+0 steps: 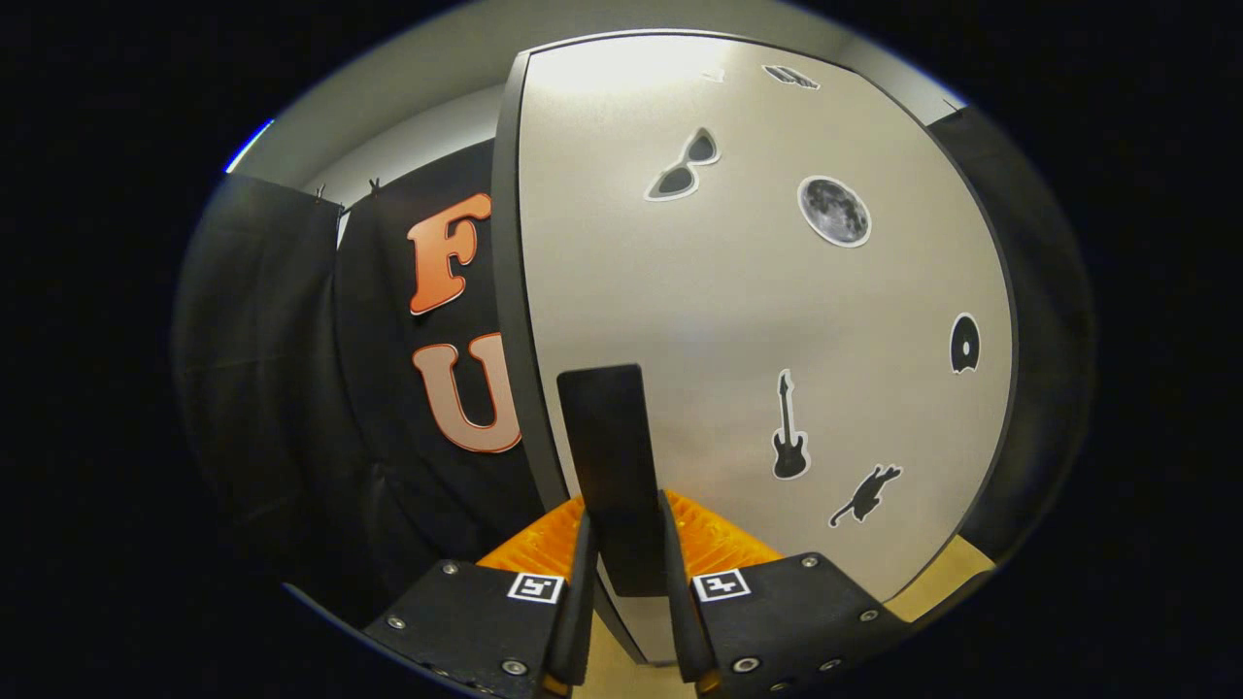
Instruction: Open the shoe cabinet door, grab the shoes and put them into the shoe cabinet, then close the shoe cabinet door.
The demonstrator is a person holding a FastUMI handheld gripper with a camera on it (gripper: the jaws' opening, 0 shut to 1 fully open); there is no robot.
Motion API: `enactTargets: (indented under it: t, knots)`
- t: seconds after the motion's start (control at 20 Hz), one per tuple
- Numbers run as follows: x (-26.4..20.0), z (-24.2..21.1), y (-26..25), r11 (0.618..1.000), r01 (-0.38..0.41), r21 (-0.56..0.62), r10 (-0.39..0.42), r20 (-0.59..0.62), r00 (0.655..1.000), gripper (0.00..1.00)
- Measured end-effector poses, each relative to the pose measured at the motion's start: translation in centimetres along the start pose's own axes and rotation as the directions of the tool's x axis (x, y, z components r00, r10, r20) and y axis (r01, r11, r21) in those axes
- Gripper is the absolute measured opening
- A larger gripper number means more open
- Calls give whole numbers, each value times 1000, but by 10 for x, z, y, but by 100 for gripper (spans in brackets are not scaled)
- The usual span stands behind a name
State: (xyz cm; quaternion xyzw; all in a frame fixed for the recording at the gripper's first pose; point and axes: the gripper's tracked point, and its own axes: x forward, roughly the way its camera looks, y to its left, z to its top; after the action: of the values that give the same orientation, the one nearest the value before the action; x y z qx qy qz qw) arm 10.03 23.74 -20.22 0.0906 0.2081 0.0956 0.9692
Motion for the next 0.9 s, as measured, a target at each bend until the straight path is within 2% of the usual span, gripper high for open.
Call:
enactTargets:
  t: [0.2, 0.5, 0.7, 0.9]
  knots:
    - [-10, -1, 1, 1000, -12, 12, 12, -16, 1000, 21]
    - [-53, -3, -4, 996, -86, -16, 86, -12, 996, 19]
    - [-89, -5, -11, 990, -142, 6, 142, -34, 989, 19]
    - [-128, -6, -29, 987, -161, 2, 161, -43, 986, 19]
